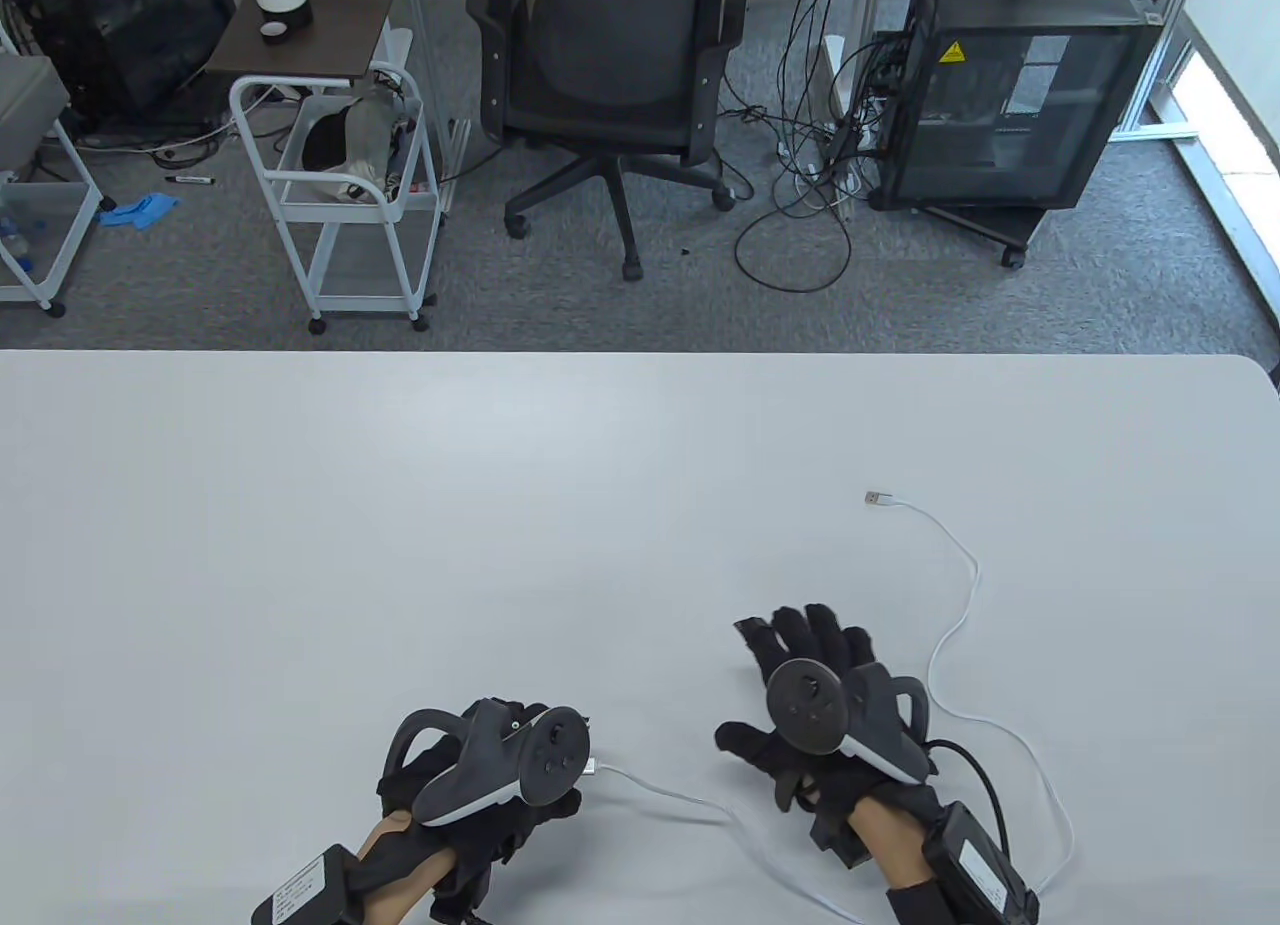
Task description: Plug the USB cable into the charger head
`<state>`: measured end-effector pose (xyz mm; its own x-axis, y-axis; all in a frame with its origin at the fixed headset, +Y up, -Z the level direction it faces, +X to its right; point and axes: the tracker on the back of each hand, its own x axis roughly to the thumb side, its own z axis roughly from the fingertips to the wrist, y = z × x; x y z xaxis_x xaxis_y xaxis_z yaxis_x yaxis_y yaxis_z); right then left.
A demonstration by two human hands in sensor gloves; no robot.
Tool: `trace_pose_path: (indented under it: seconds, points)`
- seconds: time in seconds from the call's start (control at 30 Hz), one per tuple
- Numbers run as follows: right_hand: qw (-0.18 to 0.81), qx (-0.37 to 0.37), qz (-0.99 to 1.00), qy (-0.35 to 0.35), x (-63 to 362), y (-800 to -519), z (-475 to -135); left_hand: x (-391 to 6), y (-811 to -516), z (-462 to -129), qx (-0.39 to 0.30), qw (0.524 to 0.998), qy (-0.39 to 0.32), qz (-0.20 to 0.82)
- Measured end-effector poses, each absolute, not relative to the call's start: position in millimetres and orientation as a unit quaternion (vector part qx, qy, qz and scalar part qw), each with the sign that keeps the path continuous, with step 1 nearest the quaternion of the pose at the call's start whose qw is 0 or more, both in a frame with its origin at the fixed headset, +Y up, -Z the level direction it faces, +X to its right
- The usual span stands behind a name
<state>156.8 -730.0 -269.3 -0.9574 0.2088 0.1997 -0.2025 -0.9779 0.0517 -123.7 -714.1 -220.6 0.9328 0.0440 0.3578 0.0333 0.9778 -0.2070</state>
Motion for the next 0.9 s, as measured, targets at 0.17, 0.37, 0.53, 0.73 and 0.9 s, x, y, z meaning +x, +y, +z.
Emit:
trace_pose_path:
  seconds: [0.17,0.37,0.53,0.73,0.9]
  points:
    - [0.105,0.027,0.994,0.018,204,-733,-280,-125,-714,-221,-0.11,0.977,-0.181,0.001]
    - [0.13,0.025,0.991,0.011,205,-728,-279,-126,-713,-222,-0.11,0.979,-0.174,-0.002]
    - [0.138,0.053,0.989,0.02,188,-727,-274,-127,-715,-224,-0.101,0.983,-0.154,-0.022]
    - [0.141,0.069,0.987,0.017,178,-726,-271,-132,-723,-233,-0.111,0.986,-0.116,-0.042]
    - [0.139,0.067,0.988,0.016,181,-726,-272,-137,-747,-246,-0.145,0.984,-0.072,-0.078]
